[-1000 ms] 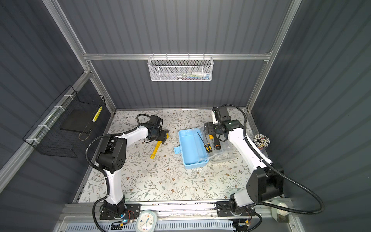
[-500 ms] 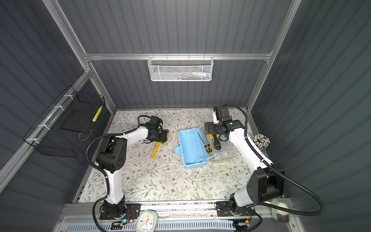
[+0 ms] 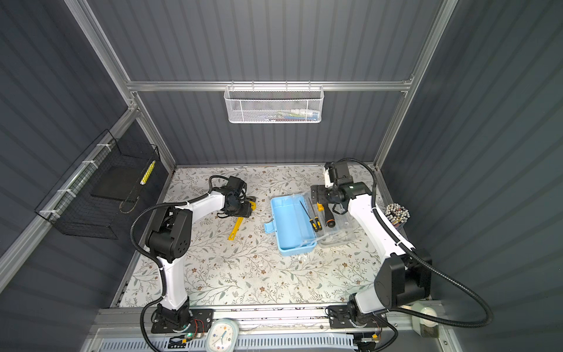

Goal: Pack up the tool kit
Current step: 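Lower the left gripper onto the yellow TIORI pipe wrench and grasp it, then lift the yellow TIORI pipe wrench off the table with the left gripper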

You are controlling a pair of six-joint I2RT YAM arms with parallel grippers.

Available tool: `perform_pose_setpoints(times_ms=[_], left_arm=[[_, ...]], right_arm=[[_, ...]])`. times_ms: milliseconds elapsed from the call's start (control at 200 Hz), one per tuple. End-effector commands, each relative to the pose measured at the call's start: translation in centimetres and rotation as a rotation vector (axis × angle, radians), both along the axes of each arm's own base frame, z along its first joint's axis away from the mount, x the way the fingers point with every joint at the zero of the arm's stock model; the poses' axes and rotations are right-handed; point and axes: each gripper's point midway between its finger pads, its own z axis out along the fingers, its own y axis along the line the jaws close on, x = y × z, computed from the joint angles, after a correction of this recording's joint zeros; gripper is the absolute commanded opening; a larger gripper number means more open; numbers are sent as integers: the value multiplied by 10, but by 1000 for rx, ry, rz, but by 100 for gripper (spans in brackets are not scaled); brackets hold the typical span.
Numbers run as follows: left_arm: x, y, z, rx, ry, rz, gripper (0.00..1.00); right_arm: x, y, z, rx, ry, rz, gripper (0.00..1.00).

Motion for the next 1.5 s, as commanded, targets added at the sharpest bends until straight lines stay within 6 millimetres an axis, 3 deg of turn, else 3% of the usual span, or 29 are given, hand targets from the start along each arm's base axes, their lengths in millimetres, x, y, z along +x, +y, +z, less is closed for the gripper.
perform_pose_setpoints(times_ms=[0, 215, 460, 665, 785, 995, 1240, 1421, 1496], left_arm=[[1, 6, -6, 46, 22, -7, 59], [3, 0, -13, 64, 33, -2, 56], [-4, 5, -29, 93, 74, 24, 39], [-9, 4, -21, 57, 75, 55, 22], [-6, -5, 2, -9, 46, 68, 18], [3, -21, 64, -144, -38, 103, 15], [1, -35, 124, -293, -97, 149, 13], [-11, -53, 150, -338, -133, 161, 11], [-15, -56, 149, -323, -142, 173, 11]], right_arm=[[0, 0, -4, 18, 6, 0, 97], [-4, -8, -4, 11, -6, -19, 97], [-10, -29, -1, 48, -31, -69, 98], [-16, -42, -1, 75, -49, -103, 99], [-19, -49, -4, 79, -48, -121, 99], [-24, -61, -7, 103, -57, -156, 99], [-26, -65, 3, 119, -91, -167, 99], [-27, -66, 8, 133, -118, -171, 99], [-28, -66, 7, 148, -124, -170, 99]])
